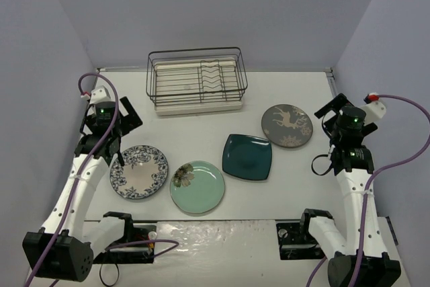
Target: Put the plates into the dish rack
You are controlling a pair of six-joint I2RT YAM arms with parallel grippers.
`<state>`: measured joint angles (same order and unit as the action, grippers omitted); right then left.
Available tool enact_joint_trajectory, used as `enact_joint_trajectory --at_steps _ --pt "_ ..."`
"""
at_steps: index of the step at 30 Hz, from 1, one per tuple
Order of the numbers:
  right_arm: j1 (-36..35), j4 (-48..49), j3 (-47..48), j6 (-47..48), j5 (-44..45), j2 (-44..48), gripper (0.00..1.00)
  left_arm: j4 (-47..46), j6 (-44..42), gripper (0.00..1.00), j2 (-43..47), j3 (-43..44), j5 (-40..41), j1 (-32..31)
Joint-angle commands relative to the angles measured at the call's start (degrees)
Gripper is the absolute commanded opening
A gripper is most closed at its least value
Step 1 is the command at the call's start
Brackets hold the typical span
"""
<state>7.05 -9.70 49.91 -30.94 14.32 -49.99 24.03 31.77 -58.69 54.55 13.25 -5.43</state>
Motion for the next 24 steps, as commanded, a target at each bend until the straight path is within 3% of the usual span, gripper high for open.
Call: enact_joint_trajectory --at_steps 1,11,15,21,24 --pt "0.0 4.1 -0.9 0.2 1.9 -0.8 1.0 -1.9 -2.5 0.97 1.1 0.2 -0.5 0.1" --pt "0.7 5.8 -1.7 -3.5 1.5 -9.6 1.0 -3.8 -3.3 0.97 3.0 -0.8 -0.7 0.1" --pt "4.7 6.1 -2.4 -4.1 -1.0 -11.8 1.0 -7.8 -3.4 0.97 1.4 0.1 -4.8 0.0" --pt "16.2 11.0 -7.7 -4.0 -14.5 -14.0 1.0 -10.5 -3.5 0.97 -2.9 2.3 -7.6 0.1" --pt "18.6 15.0 -10.3 -3.5 -21.4 -18.3 1.0 -10.8 -3.8 0.97 -5.3 3.3 -8.2 0.1"
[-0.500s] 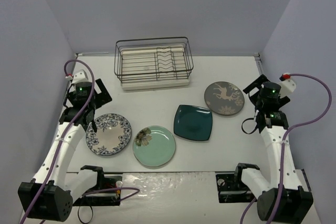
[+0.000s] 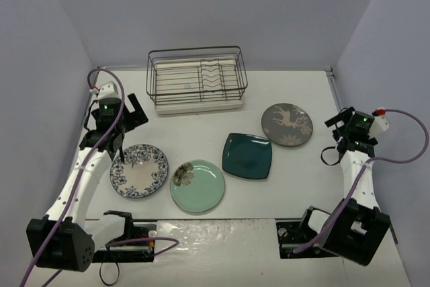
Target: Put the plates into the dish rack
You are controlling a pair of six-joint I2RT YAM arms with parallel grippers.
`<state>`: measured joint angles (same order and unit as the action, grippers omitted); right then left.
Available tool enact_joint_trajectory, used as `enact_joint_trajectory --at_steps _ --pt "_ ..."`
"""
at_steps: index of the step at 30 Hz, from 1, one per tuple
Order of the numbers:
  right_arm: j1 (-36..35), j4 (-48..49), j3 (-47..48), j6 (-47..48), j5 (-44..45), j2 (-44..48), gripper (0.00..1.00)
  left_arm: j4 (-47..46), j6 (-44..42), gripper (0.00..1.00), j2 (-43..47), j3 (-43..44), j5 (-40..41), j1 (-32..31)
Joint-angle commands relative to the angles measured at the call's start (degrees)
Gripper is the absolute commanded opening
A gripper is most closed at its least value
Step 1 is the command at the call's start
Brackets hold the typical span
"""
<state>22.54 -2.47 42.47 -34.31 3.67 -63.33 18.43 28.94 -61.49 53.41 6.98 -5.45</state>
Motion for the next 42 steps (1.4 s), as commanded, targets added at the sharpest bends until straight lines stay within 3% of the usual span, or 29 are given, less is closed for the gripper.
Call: enact_joint_trajectory --at_steps 1,4,7,15,22,30,36,42 --pt "3.2 8.1 -3.0 0.2 -11.3 -6.1 1.0 -5.5 -1.0 0.97 -3.1 4.6 -2.1 0.1" --pt "4.3 10.5 -3.6 0.5 -12.8 -11.2 1.0 -6.2 -1.9 0.97 -4.5 4.8 -2.7 0.0" --pt "4.9 16.7 -5.3 -0.6 -21.4 -14.3 1.0 -6.4 -2.1 0.97 -4.9 4.5 -2.6 0.1" --pt "4.6 27.9 -7.2 -4.1 -33.6 -25.4 0.96 -7.3 -2.4 0.97 -2.9 2.6 -2.5 0.1" --pt "0.3 33.5 -6.5 -5.9 -36.1 -32.7 0.89 -7.4 -2.3 0.97 -1.7 1.7 -2.4 0.1" --pt "-0.5 36.7 -7.1 -9.4 -34.8 -36.0 0.7 -6.5 -2.2 0.97 -1.0 1.6 -1.9 0.1" --pt "-0.4 38.8 -8.4 -10.5 -35.1 -38.0 0.67 -6.7 -2.2 0.97 -2.4 1.9 -1.3 0.1" --pt "0.4 40.9 -10.2 -11.4 -34.1 -40.1 0.44 -6.1 -2.1 0.97 -2.5 2.3 -0.8 0.2"
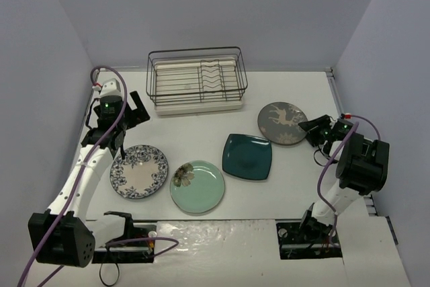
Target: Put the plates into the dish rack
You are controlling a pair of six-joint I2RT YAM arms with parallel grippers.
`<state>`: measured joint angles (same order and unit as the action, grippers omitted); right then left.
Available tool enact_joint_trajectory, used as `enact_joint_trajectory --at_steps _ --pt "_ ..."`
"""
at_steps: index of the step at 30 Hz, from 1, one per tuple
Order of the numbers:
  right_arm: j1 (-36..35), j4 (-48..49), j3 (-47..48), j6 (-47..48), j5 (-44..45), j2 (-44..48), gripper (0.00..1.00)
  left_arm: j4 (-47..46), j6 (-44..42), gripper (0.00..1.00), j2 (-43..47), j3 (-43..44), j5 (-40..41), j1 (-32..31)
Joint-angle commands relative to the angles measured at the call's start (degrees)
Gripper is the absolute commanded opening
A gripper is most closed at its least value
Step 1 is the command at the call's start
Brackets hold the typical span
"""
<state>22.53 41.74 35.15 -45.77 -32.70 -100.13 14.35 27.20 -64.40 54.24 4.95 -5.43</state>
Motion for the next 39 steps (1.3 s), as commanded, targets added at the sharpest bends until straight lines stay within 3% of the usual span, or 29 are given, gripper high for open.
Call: enact_joint_trajectory --at_steps 1,9,12,19,23,26,33,39 --pt "0.5 -3.1 -3.1 -0.1 2.3 -3.6 0.4 -2.0 -0.4 0.97 0.6 1.4 1.3 0.2" --pt "1.4 -2.9 -3.7 1.2 1.7 -2.6 0.15 -1.6 -0.5 0.97 1.1 1.6 1.8 0.2" --pt "1.5 -4.8 -3.1 2.8 2.1 -0.9 0.0 -1.3 -0.6 0.97 1.1 1.7 1.6 0.3" --pt "1.1 -8.9 -0.3 8.6 1.9 9.0 0.0 -1.7 -0.9 0.97 1.2 1.8 0.8 0.3" --pt "-2.3 -16.0 4.7 16.5 10.4 21.4 0.0 -2.0 -0.9 0.97 0.9 1.7 0.7 0.3" --pt "-9.0 -23.2 12.5 23.3 19.0 28.1 0.0 -1.9 -0.9 0.97 0.5 2.0 0.7 0.3" --pt "-13.3 -29.6 27.2 30.8 22.9 29.6 0.0 -1.4 -1.0 0.97 0.3 2.2 1.5 0.5" --pt "-23.3 -32.1 40.8 43.3 32.1 26.6 0.0 -1.3 -1.0 0.97 0.2 2.5 1.8 0.4"
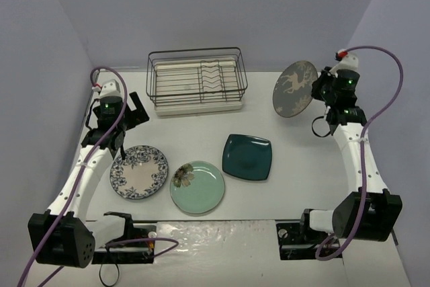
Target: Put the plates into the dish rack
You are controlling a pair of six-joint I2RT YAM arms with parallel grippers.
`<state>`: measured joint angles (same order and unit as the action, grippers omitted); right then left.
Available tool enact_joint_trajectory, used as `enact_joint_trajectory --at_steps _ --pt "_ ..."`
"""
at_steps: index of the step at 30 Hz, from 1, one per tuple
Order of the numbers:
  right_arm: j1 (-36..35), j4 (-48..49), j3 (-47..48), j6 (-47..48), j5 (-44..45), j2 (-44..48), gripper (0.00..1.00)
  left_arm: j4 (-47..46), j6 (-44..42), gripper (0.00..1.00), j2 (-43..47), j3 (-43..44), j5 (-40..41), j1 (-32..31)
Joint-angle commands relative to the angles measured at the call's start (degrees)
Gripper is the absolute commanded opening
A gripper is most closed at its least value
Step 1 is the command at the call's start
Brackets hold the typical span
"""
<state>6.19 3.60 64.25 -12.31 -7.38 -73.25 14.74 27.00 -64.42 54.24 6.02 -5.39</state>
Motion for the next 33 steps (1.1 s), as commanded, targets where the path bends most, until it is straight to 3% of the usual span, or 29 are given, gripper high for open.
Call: enact_joint_trajectory --at_steps 1,11,22,27,33 --pt "-8.5 6.4 14.7 13.1 8.2 -1.2 0.0 -1.9 -0.8 0.97 0.3 2.5 0.7 0.4" --pt "-22.9 4.8 42.0 41.1 7.9 -19.2 0.0 0.1 -1.6 0.97 0.4 3.6 2.8 0.6" --pt "-28.0 -1.4 74.2 56.5 -1.8 -43.4 0.0 1.2 -1.8 0.97 -2.0 5.2 3.2 0.6" --pt "-28.0 5.6 76.1 61.9 -8.3 -48.9 0.0 2.5 -2.1 0.97 -4.5 6.8 3.9 0.6" --pt "-27.9 4.9 80.8 69.7 -19.9 -55.0 0.0 2.9 -2.4 0.97 -6.1 7.2 4.5 0.6"
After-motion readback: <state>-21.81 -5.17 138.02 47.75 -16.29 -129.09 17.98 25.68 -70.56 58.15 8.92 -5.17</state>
